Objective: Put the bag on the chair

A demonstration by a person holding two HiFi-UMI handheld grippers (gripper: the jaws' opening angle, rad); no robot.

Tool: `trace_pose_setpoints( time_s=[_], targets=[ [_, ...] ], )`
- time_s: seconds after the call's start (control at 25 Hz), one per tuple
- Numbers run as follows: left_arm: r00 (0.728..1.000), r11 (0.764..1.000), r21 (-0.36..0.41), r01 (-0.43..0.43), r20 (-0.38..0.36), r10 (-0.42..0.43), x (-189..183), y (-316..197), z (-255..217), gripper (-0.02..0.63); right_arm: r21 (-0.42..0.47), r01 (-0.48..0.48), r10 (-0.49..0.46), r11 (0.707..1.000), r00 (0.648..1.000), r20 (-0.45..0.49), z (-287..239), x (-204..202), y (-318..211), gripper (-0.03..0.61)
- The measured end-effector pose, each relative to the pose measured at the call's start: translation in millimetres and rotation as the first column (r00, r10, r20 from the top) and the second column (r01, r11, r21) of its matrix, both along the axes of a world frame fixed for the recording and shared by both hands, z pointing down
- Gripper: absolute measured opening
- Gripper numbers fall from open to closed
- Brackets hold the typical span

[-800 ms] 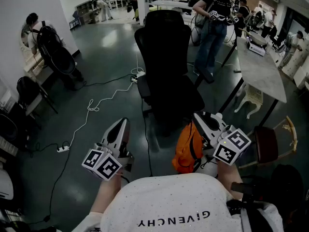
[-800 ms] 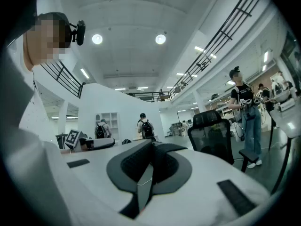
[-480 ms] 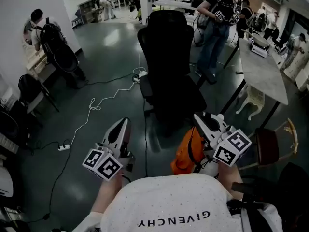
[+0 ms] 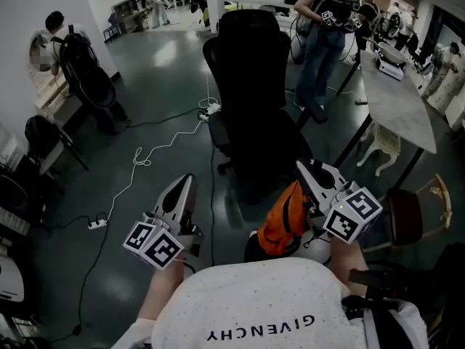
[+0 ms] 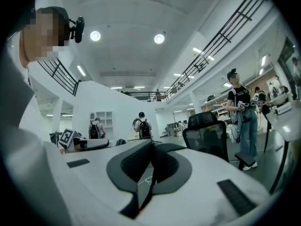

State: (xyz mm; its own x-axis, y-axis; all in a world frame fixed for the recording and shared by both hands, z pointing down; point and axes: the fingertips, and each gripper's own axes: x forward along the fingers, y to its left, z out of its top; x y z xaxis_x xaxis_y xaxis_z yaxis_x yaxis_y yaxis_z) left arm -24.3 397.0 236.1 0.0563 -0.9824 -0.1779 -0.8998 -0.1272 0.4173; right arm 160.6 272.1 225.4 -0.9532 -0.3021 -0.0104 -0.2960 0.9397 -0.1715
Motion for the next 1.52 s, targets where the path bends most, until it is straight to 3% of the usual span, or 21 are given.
trace_pose_setpoints(
  time_s=[0.2,0.64,0.92,1.2,1.4,1.52],
  targets=[
    [0.996,0.996,-0.011,0.092,-0.01,-0.092,-34.0,-22.2,3.9,0.0,0.005,0.017,-0.017,1.0,1.0,0.017,-6.8,-24.0,-39.9,0.002],
    [0.996,0.996,0.042,0.076,0.043,-0.078,-55.2,-116.8,-34.7,0.0,0.061,0.076,-0.08,0.995,0.995,0.061,-35.6,-57.6,-138.3,0.002],
    [0.984,0.984,0.04,0.176,0.017,-0.177,-68.1,-151.2,-32.7,0.0,-0.003,0.084,-0.084,0.996,0.995,0.062,-30.0,-56.7,-203.7,0.002],
    [0.99,0.99,0.016,0.142,-0.005,-0.141,-82.5,-176.0,-26.9,0.0,-0.023,0.122,-0.122,0.992,0.992,0.01,-0.2,-89.2,-239.4,0.002],
    [0.984,0.987,0.031,0.158,-0.089,-0.155,-95.9,-179.6,-24.5,0.0,-0.058,0.14,-0.139,0.988,0.99,0.018,10.6,-98.4,-254.9,0.002],
    [0.984,0.984,0.038,0.172,-0.05,-0.17,-101.3,-187.3,-28.4,0.0,-0.058,0.151,-0.15,0.987,0.988,0.02,16.9,-105.5,-260.5,0.002]
  ],
)
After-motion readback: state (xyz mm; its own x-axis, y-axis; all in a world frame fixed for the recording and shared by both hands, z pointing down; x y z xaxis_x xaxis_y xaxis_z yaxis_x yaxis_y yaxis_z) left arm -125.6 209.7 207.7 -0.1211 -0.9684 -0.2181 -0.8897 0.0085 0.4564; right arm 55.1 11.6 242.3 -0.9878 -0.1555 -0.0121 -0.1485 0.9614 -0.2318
